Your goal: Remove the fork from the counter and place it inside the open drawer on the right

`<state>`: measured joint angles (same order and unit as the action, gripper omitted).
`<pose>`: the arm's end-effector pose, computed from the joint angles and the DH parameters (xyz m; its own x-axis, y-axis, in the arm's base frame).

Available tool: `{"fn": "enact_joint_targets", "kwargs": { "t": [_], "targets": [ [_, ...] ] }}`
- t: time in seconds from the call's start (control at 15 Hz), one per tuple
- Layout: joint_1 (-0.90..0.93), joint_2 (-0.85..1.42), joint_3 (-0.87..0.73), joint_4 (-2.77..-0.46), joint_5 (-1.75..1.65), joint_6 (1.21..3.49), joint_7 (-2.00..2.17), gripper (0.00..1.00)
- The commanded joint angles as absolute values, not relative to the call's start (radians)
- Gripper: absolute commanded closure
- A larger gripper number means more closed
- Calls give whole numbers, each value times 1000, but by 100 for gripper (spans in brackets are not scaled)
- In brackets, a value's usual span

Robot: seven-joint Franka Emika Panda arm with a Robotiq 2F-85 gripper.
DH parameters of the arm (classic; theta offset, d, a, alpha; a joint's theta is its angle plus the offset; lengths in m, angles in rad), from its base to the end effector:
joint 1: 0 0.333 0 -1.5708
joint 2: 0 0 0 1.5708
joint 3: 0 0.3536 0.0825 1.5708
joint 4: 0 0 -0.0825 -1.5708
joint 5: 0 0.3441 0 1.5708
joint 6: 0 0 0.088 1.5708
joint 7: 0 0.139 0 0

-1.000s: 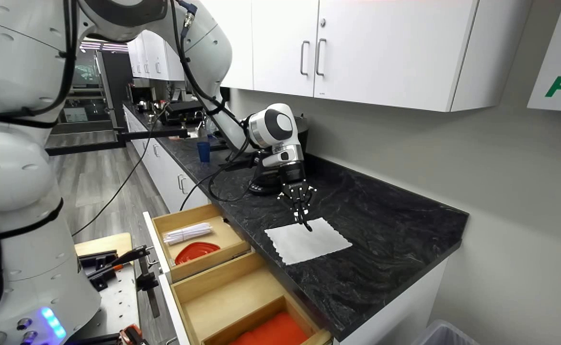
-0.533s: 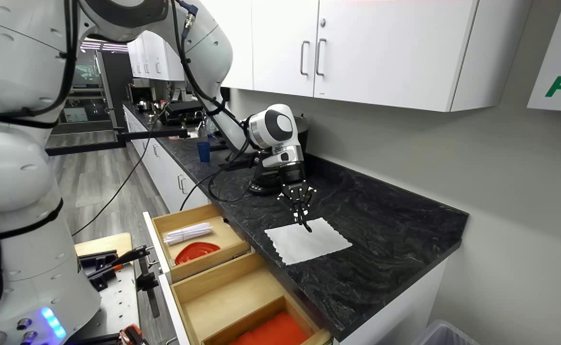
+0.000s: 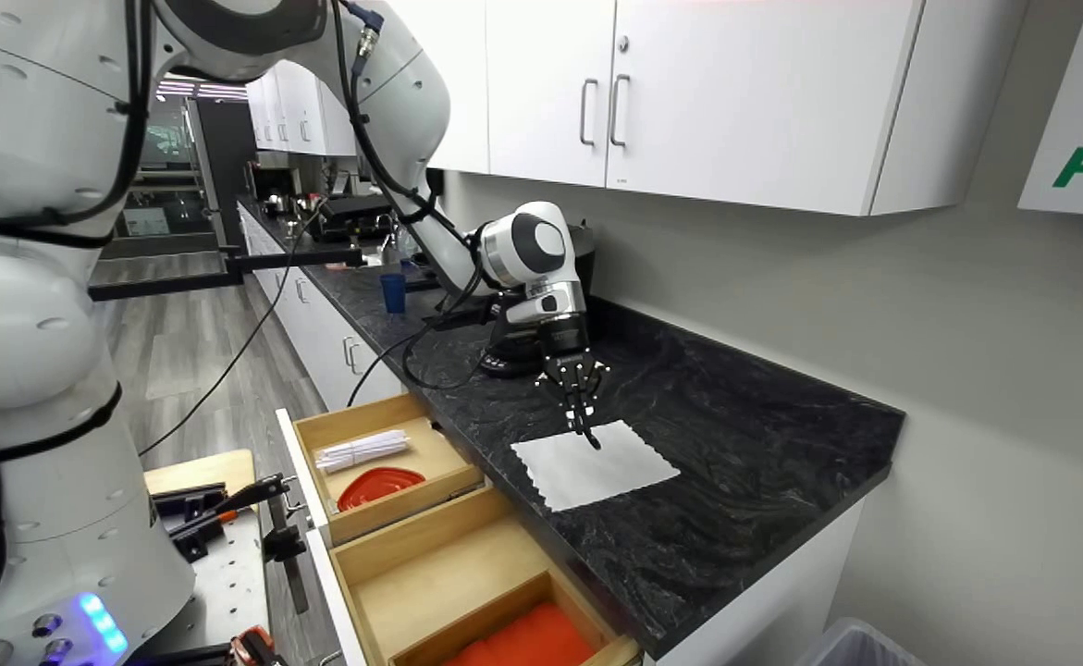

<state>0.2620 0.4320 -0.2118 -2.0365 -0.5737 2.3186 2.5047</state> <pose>0.5748 0.0106 0.2628 -0.4236 -0.7916 0.4404 -0.9057 0.3791 -0.1899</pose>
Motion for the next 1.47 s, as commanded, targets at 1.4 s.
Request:
{"fn": "enact_joint_targets", "kwargs": {
  "t": [1.4],
  "targets": [
    [508, 559, -933, -1908, 416, 2289, 2617, 96]
  ]
}}
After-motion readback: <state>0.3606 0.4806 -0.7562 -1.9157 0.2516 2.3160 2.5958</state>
